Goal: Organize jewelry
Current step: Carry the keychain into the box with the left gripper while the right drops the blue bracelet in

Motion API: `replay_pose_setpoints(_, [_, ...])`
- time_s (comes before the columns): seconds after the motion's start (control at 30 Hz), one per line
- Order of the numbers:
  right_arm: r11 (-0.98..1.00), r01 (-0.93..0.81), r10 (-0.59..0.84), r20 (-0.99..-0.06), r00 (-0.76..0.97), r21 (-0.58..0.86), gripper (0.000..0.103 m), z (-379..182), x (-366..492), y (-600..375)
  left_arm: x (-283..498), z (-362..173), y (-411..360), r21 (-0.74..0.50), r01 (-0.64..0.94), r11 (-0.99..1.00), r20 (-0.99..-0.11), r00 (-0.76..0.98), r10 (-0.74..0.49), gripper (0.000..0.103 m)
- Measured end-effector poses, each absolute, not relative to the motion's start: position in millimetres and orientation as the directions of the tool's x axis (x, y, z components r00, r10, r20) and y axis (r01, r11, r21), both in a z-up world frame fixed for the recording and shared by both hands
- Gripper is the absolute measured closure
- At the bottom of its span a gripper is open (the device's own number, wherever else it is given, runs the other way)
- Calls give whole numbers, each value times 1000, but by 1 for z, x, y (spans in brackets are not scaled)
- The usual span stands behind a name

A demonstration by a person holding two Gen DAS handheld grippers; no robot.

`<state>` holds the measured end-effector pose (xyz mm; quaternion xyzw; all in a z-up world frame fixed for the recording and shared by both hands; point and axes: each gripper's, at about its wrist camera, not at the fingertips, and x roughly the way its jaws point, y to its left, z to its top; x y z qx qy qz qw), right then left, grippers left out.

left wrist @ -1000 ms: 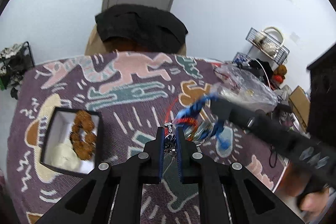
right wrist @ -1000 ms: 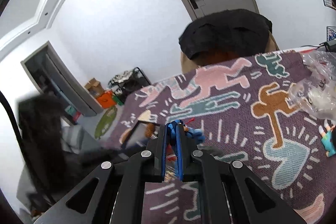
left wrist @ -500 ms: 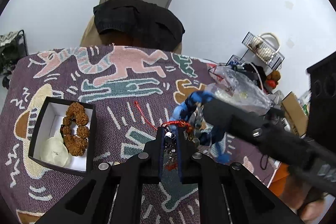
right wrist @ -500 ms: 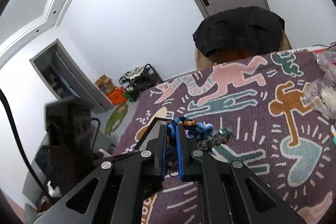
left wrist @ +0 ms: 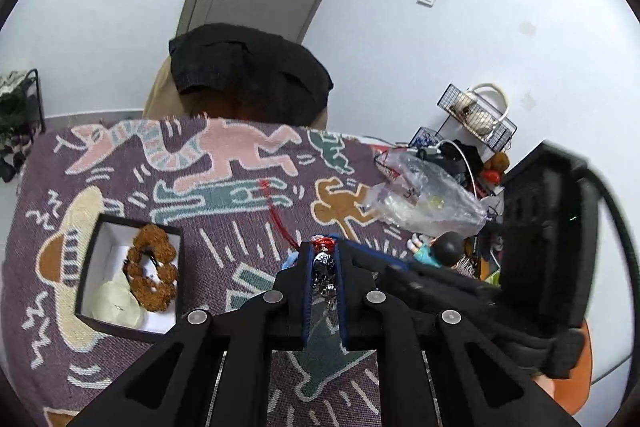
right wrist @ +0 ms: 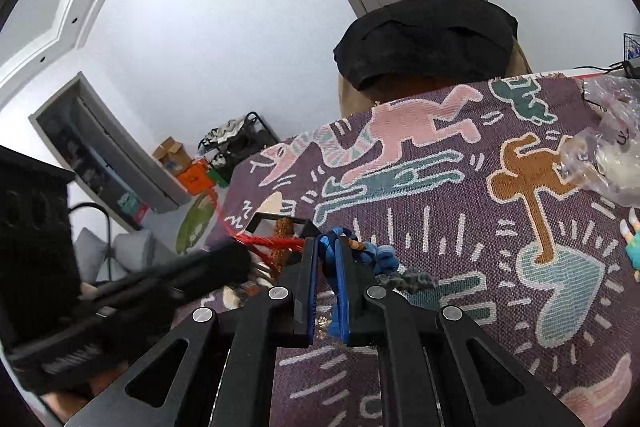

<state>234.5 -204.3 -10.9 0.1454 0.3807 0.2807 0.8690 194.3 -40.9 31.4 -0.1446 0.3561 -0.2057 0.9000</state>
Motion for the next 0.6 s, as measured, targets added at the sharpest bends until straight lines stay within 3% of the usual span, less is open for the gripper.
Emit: replay_pose_setpoints(0.6, [763, -468, 646, -534, 545, 445, 93, 29, 220, -162, 178, 96, 25, -350, 202, 915, -509, 779, -367, 93])
